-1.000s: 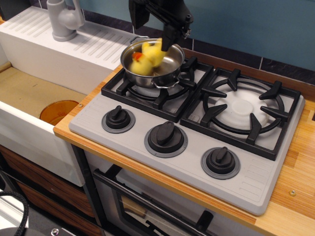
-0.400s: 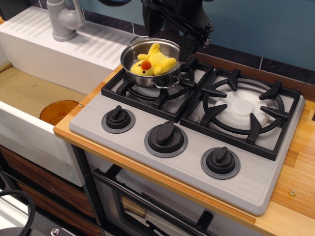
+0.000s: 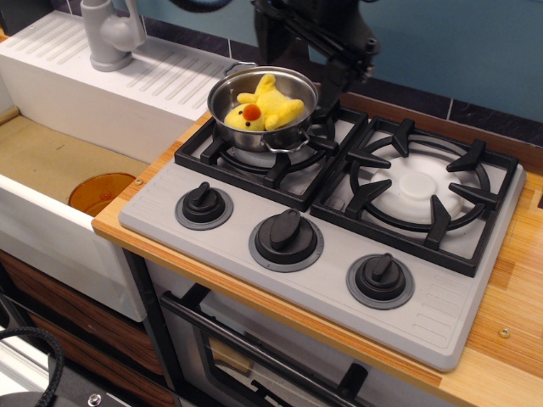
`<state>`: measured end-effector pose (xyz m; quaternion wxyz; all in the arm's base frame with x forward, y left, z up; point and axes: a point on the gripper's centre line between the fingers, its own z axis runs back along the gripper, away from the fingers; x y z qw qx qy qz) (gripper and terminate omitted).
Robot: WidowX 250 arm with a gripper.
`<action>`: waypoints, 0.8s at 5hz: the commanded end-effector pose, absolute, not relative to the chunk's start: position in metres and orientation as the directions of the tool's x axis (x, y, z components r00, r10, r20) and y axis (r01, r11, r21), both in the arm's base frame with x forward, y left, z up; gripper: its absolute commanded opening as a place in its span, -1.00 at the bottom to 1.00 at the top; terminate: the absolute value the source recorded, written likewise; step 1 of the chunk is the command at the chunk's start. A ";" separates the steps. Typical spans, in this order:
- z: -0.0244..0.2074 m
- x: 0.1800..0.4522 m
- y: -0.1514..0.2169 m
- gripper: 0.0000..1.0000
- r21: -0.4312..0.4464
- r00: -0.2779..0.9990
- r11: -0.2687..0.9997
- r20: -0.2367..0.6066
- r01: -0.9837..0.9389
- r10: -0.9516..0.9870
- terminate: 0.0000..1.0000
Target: Put stuffedduck in pan
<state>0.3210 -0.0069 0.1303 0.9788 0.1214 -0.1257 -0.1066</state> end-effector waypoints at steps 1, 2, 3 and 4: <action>0.146 0.321 -0.033 1.00 0.221 0.941 0.965 0.271 0.145 -0.203 -1.00; 0.144 0.319 -0.041 1.00 0.214 0.947 0.968 0.262 0.133 -0.188 -1.00; 0.140 0.318 -0.047 1.00 0.236 0.950 0.962 0.245 0.136 -0.194 -1.00; 0.137 0.318 -0.049 1.00 0.214 0.954 0.967 0.232 0.137 -0.187 1.00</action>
